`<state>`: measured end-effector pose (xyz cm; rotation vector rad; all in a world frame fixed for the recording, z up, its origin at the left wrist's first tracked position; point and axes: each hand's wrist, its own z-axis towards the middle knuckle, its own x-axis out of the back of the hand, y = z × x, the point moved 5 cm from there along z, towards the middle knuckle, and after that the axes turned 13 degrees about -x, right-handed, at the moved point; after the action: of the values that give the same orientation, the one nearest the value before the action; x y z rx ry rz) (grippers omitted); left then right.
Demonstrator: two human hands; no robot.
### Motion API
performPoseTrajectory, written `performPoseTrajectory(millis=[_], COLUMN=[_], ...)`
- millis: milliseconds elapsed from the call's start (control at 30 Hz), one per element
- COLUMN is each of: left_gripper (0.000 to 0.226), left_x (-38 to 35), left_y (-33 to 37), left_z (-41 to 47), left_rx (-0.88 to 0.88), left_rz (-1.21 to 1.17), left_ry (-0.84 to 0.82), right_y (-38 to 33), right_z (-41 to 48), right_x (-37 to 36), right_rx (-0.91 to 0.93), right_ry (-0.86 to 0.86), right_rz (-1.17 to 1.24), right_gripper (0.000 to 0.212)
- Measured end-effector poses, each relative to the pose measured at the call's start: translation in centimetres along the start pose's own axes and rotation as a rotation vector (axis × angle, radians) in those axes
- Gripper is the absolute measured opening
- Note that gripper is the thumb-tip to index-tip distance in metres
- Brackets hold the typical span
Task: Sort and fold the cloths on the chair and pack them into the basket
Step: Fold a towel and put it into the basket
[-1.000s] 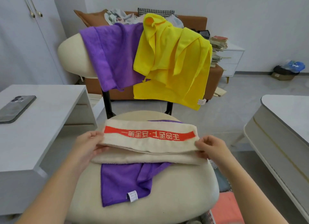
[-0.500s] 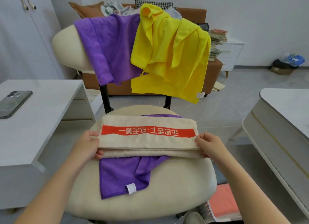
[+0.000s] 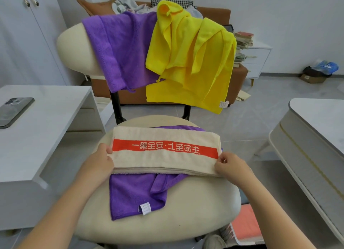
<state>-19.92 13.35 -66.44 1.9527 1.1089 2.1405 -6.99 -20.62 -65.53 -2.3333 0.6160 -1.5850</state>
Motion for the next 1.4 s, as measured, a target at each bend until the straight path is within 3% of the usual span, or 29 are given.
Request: performPoseTrajectory(millis=[200,367,433,533,667,767,900,1067,1267,1400], left_gripper=[0.01,0.026,0.022,0.021,0.033,0.049,0.058,0.059,0.061,0.065], left_x=[0.1,0.2,0.3,1.4,2.0,-0.1,-3.9,-6.4,-5.7,-4.3], left_y=[1.2,1.1,1.1,1.5,4.1,6.6,8.2,7.1,5.3,3.7], left_z=[-0.3,-0.1,-0.3,-0.3,0.1,0.8,2.0,3.0,3.2,2.8], left_rx=[-0.02,0.015,0.022,0.008,-0.265,-0.493,-0.603,-0.491,-0.331,-0.064], left_rz=[0.126,0.196,0.253,0.325,0.203,0.164,0.285,0.361,0.393,0.387], left_ry=[-0.063,-0.203,-0.227,-0.092,0.26,0.184,-0.065,-0.232,-0.172,-0.058], right_y=[-0.4,-0.6,-0.7,-1.2,-3.6,-5.8,-6.7,-5.7,-3.9,-2.5], right_z=[-0.2,0.0,0.1,0.1,-0.3,-0.3,0.2,1.7,2.6,3.1], right_x=[0.0,0.7,0.6,1.2,1.0,-1.4,-4.8,-5.6,-4.4,-3.8], right_rx=[-0.056,-0.12,-0.116,-0.038,0.242,0.415,0.458,0.327,0.173,0.043], right_ry=[-0.062,-0.015,0.013,0.192,0.302,0.23,0.114,0.113,0.124,0.132], right_rz=[-0.228,-0.335,-0.355,-0.325,-0.144,-0.186,-0.274,-0.358,-0.315,-0.256], right_gripper=[0.01,0.012,0.013,0.015,0.046,0.055,0.058,0.059,0.06,0.064])
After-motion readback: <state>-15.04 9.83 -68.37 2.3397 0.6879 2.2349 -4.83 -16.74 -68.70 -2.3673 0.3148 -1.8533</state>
